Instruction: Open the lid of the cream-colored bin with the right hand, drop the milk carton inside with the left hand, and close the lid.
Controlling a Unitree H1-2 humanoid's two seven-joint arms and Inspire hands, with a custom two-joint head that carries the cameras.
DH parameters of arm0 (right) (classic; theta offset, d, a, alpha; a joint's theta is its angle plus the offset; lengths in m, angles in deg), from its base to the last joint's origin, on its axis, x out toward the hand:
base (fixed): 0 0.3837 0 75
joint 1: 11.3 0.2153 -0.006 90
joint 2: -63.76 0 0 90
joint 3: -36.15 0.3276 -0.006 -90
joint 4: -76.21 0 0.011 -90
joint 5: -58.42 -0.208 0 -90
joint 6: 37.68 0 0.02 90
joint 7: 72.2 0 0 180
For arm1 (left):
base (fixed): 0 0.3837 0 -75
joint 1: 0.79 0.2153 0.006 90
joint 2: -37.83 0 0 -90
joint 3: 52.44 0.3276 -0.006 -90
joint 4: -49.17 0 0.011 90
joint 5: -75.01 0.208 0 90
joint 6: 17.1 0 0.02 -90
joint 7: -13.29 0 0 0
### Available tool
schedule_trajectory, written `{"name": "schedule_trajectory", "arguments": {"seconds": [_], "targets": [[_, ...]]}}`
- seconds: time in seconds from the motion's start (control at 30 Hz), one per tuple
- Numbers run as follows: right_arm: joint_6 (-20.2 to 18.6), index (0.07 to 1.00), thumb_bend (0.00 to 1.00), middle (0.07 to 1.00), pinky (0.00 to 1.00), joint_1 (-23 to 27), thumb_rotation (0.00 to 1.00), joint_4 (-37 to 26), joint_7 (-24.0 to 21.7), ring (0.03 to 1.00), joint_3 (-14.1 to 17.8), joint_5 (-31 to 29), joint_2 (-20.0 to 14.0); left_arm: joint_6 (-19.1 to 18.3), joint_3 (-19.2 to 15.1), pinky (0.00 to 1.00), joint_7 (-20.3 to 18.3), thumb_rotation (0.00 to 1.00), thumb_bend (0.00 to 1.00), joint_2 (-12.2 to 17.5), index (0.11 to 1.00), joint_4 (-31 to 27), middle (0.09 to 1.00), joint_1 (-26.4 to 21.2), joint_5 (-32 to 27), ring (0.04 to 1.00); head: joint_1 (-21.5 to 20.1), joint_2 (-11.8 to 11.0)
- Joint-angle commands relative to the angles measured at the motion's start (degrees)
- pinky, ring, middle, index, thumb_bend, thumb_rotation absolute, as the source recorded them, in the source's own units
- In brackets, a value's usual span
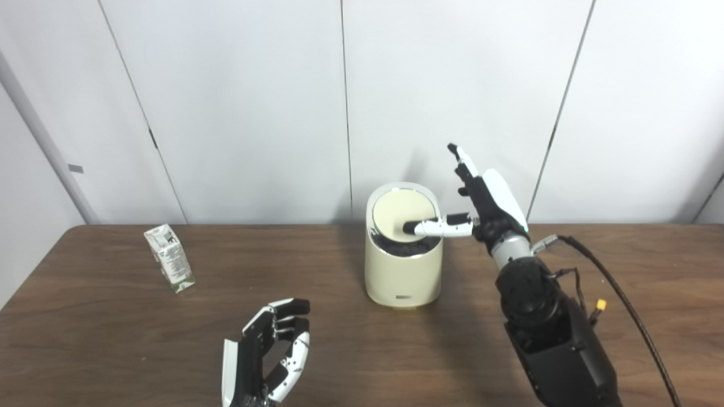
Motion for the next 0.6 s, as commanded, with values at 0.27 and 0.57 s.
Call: {"name": "schedule_trajectory", "arguments": {"seconds": [0.27, 0.57], "targets": [[3.04, 0.984, 0.91, 0.994, 0.82, 1.94, 0.22, 0.25, 2.58, 0.954, 0.09, 1.0, -0.43, -0.05, 0.82, 0.53, 0.14, 0.31, 0.26, -1.18, 0.657, -2.42, 0.66, -0.59, 0.72, 0.608, 0.54, 0.36], [4.55, 0.985, 0.89, 0.993, 0.84, 1.37, 0.22, 2.8, 3.91, 0.963, 0.52, 0.65, -0.72, -0.27, 0.99, 0.53, 0.18, 0.3, 0.26, -1.43, 0.655, -2.41, 0.66, -0.7, 0.57, 0.607, 0.55, 0.18]]}}
